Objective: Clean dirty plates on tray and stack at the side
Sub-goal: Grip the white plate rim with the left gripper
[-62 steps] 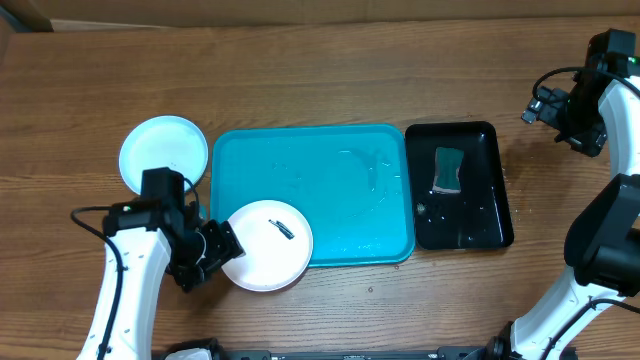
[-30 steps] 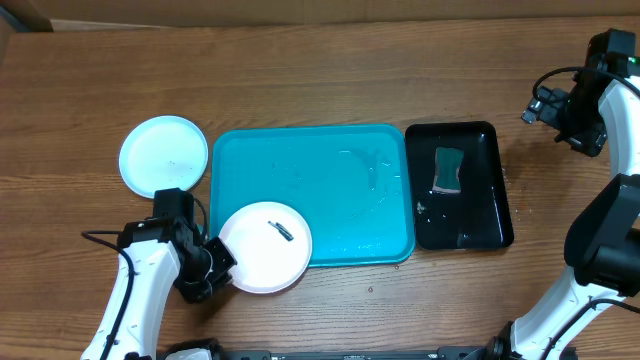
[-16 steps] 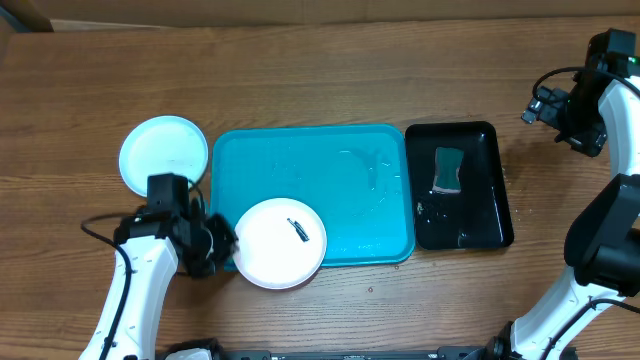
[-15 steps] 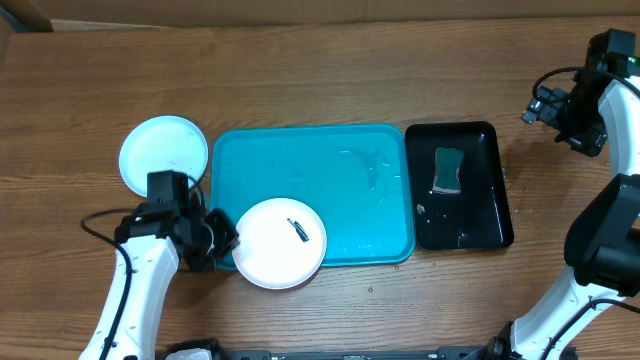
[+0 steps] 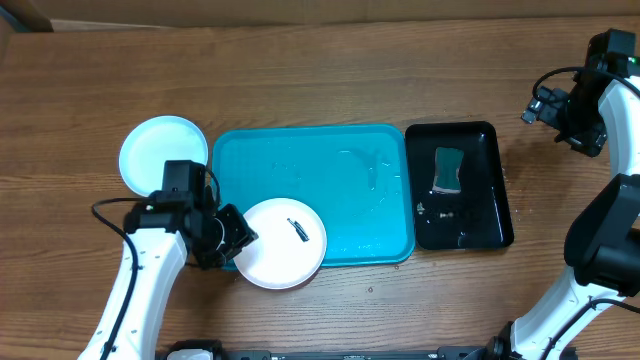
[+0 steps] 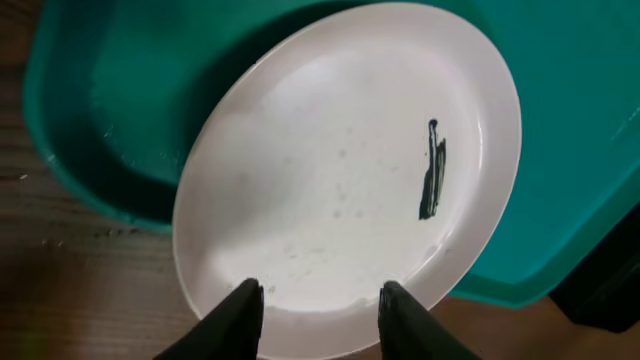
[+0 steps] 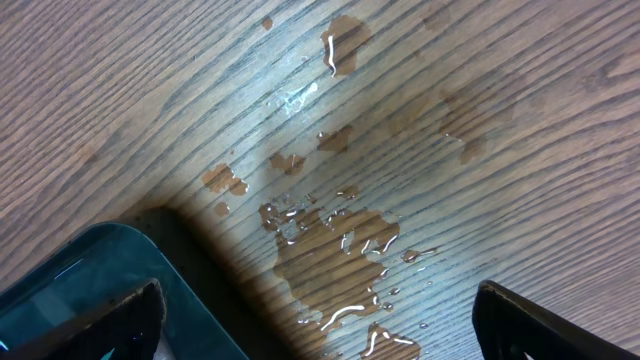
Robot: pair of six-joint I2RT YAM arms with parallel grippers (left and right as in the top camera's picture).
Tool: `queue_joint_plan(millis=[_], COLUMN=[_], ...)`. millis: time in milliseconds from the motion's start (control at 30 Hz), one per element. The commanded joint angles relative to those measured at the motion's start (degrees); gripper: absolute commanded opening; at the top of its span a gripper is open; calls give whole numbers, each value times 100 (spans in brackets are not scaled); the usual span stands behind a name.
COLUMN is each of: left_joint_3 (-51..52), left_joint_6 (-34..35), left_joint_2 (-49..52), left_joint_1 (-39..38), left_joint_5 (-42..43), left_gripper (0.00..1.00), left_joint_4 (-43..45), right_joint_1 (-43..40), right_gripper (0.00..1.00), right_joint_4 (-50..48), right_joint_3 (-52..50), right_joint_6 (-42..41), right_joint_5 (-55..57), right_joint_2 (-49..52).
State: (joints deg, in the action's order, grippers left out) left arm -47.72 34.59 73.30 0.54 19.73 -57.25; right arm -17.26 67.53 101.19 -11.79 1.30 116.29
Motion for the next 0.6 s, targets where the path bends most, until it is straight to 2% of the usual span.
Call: queue_joint_plan(millis=[0,167,300,433,567], left_joint_3=[-487,-433,-232,-28,146], left_joint_6=[-254,-293,-286,-153,-111], left_joint_2=[20,20,20,20,20], left_joint_1=[-37,-221,-439,-544,-544], left_joint_5=[-221,-577,-505,-511,-514], left_gripper=[40,40,40,30,35], left_joint_4=[-387,-730,-737,-675,-664], right_joint_1=[-17,-17,-17,-17,-17], right_gripper=[100,100,100,100,100], right_joint_4=[-20,-20,-20,-20,-20], right_joint_3=[72,72,72,72,72], right_joint_6=[-26,-26,-26,-26,-26], right_joint_5=[-7,-7,-7,-7,-7], right_joint_2=[-120,-120,-120,-120,-120])
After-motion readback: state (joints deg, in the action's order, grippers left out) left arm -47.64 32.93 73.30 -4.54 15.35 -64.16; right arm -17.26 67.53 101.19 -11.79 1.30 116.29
